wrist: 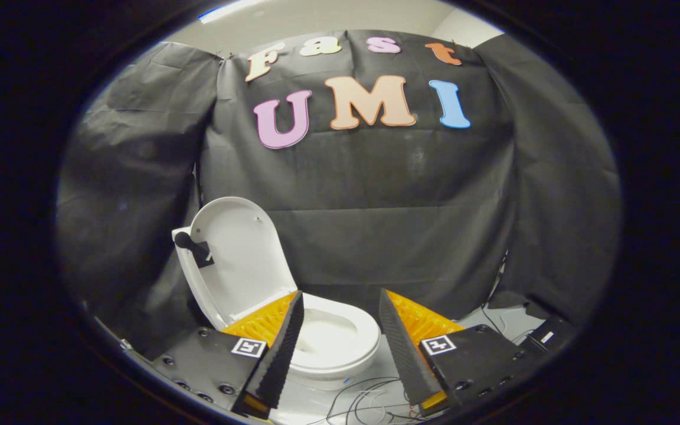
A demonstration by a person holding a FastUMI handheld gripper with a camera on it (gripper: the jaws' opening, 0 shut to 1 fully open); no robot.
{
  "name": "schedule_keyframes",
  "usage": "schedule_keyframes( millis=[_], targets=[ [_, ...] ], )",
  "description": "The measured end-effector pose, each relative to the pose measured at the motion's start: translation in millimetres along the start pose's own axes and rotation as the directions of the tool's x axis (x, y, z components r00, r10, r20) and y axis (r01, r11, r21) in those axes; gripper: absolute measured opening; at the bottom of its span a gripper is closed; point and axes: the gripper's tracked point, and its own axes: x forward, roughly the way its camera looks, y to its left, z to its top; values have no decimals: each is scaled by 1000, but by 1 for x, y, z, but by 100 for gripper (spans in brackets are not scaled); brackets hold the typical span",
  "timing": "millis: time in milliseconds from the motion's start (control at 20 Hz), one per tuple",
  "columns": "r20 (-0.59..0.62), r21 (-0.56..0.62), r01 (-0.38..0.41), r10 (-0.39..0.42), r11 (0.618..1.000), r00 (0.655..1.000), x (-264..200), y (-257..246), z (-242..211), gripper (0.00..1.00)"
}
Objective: Open the toilet lid.
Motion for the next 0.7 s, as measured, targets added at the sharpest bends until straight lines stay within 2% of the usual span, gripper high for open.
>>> schedule_keyframes(
  millis=[700],
  targets=[
    [120,-30,2,1,1000,993,-30,4,18,80]
  ],
)
